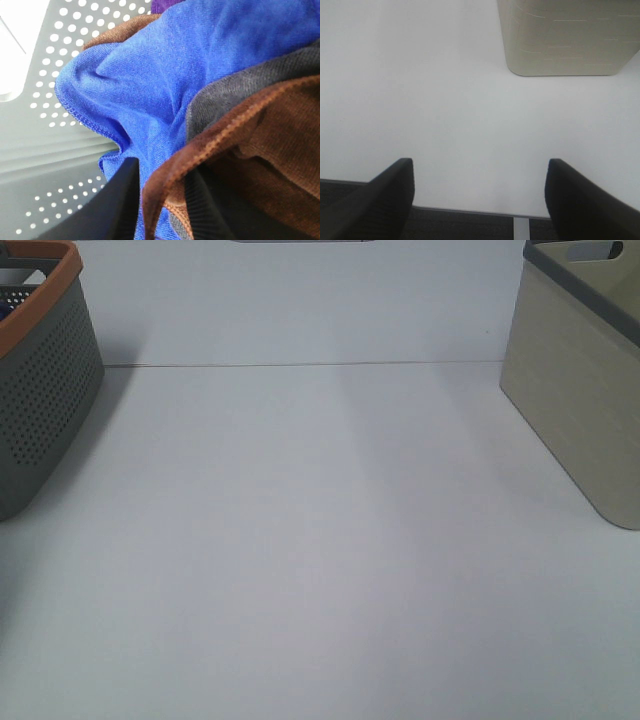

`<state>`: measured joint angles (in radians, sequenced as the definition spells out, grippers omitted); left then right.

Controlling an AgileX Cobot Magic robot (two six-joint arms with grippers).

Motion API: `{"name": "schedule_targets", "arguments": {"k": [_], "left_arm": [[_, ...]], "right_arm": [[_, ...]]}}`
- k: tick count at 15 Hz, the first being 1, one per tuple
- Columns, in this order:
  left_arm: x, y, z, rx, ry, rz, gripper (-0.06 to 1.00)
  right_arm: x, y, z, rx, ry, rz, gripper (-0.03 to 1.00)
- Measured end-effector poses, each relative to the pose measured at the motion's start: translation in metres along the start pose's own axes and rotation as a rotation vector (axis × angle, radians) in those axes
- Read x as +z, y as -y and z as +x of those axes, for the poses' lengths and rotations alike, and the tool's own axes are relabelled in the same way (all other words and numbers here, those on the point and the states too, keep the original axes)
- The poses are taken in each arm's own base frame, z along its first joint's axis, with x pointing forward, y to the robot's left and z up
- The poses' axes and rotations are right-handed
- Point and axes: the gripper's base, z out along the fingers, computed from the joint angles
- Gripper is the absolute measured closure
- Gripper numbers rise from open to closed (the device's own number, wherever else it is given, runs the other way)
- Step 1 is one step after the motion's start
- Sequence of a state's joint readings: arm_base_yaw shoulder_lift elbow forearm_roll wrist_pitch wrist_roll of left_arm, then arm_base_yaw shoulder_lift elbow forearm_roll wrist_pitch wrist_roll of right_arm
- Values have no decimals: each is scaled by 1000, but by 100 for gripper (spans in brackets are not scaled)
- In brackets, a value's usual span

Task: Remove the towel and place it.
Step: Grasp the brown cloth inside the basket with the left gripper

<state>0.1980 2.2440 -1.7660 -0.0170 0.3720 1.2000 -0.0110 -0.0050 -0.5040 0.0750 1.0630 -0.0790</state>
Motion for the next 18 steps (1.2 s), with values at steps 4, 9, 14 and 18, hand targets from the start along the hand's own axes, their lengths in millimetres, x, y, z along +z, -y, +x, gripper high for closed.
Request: {"name": "schedule_targets", "arguments": {"k": [4,9,14,18], "left_arm": [[0,0,0,0,-1,3,90],[-19,-11,-4,9,-1,-9,94],[-98,-47,-19,-61,22,-66,94],[-190,-64,-27,-132,21,-58,94]], "right_arm": [[0,0,0,0,0,0,33],[0,0,0,0,0,0,33],[0,0,0,0,0,0,33],[0,0,0,0,0,0,33]]}}
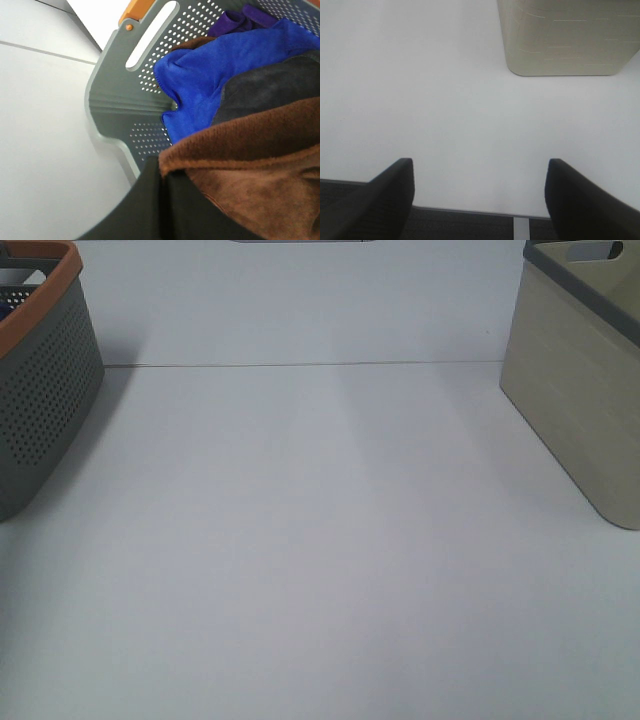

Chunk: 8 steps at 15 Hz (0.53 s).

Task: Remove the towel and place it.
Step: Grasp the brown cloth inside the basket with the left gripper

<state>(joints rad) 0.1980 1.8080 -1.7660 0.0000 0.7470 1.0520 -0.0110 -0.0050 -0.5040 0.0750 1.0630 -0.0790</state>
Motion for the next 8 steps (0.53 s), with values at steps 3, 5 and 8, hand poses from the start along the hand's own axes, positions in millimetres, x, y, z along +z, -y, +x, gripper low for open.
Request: {"name": "schedule_targets", "arguments": {"k": [3,5,8], "left_arm": [[-61,-11,-6,-104,39,-61,94],[-115,-17,-10,-158,93,-137,94],[-172,-20,-12,-171,167,-230,94]], "right_arm": [[0,0,0,0,0,0,33],[0,0,0,0,0,0,33],[0,0,0,0,0,0,33]]}}
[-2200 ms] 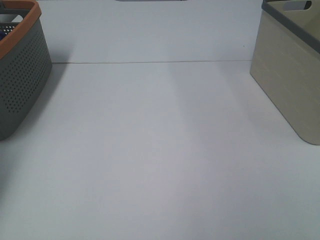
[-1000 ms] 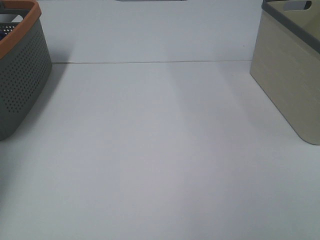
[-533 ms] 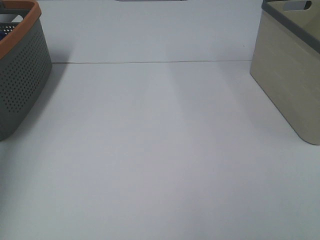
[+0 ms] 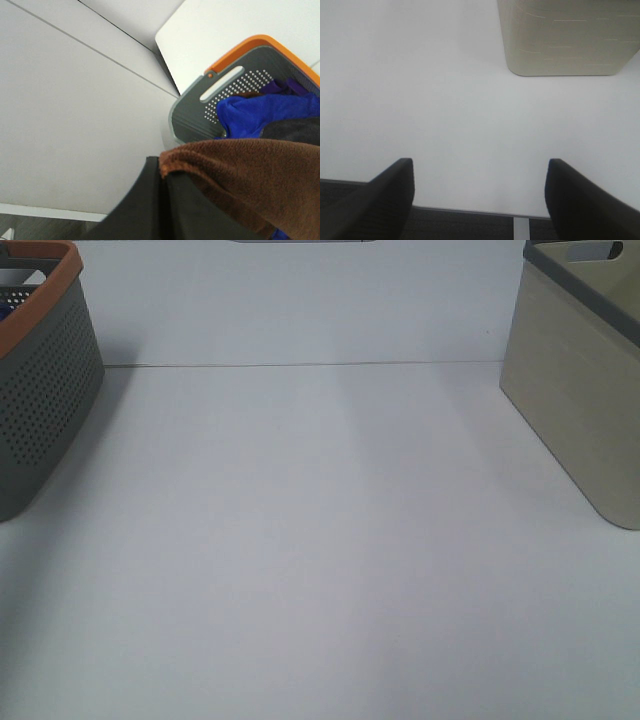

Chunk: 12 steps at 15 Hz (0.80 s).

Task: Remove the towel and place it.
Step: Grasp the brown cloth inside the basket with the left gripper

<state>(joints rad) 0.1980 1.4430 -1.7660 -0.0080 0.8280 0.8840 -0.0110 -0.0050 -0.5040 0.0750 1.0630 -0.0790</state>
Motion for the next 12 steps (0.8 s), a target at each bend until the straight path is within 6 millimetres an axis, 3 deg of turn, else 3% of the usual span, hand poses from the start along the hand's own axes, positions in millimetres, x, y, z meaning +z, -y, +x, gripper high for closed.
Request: {"name": "schedule_targets", "arguments": {"k": [2,6,12], "left_arm": [[-41,-5,-8,-42,73,-43,94],[-74,-8,-16,-95,167,-68,94],[-146,-33,-57,-280,487,-95,94]], "right_arm": [[0,0,0,0,0,0,33],[0,0,0,0,0,0,33],[0,0,0,0,0,0,33]]}}
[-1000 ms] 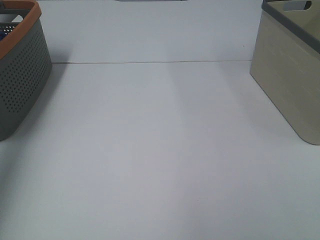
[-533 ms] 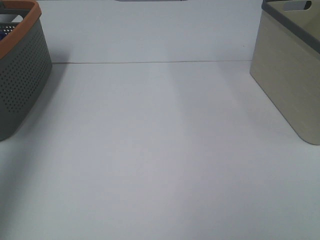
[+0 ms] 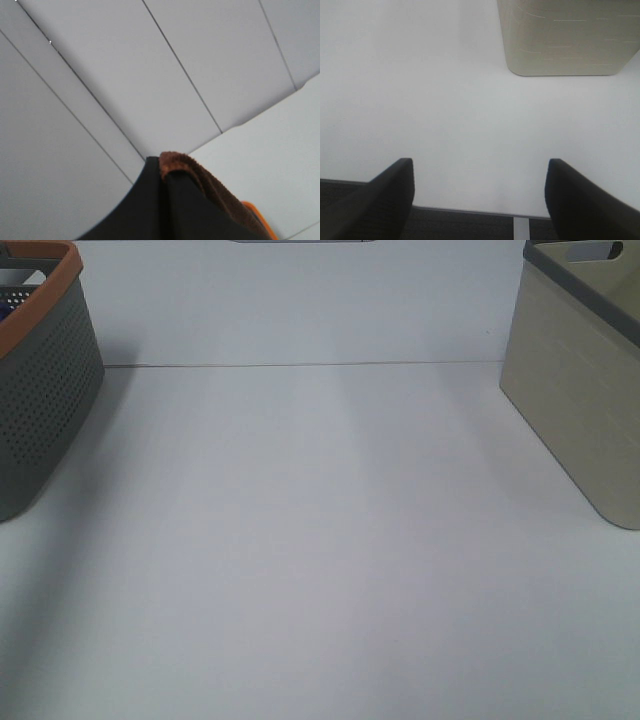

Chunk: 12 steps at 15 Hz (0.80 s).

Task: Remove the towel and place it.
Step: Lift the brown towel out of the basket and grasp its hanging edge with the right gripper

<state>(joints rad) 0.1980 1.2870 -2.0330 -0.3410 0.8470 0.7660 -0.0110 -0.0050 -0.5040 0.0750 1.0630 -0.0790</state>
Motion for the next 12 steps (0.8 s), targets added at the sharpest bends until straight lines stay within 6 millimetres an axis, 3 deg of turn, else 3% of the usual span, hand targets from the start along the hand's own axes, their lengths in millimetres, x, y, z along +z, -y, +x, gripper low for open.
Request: {"name": "schedule_targets", "arguments": {"k": [2,12], "left_arm": [[-7,4,-8,-35,35,50,94],[8,16,2,-120,-37,187,94]], "right_arm": [[0,0,0,0,0,0,33],[0,-4,-1,24,9,-47,33]]}}
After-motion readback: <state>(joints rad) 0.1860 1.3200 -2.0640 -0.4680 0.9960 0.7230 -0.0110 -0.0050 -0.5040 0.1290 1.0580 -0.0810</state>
